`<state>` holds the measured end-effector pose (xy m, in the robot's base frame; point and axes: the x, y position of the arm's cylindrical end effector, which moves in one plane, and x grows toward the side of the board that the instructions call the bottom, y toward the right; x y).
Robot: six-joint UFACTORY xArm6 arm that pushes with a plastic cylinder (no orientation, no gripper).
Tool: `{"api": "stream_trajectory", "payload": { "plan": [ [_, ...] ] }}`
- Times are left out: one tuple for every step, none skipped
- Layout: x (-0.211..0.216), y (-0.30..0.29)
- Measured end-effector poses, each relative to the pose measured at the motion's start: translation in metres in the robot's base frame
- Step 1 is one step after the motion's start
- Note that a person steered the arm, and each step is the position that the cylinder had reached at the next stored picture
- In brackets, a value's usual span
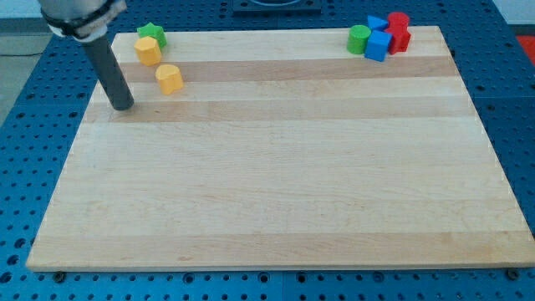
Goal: Move the yellow heart parallel to left of the green circle
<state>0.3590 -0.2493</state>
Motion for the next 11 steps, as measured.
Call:
{"api": "stream_trajectory", "payload": {
  "plan": [
    [-0.028, 0.012],
    [-0.031, 0.055],
    [-0.036, 0.1],
    [-0.052, 0.15],
    [-0.074, 0.151],
    [-0.089, 0.155],
    [-0.092, 0.17],
    [-0.097, 0.215],
    [-0.104, 0.265],
    [-0.117, 0.254],
    [-0.133, 0.257]
  ]
}}
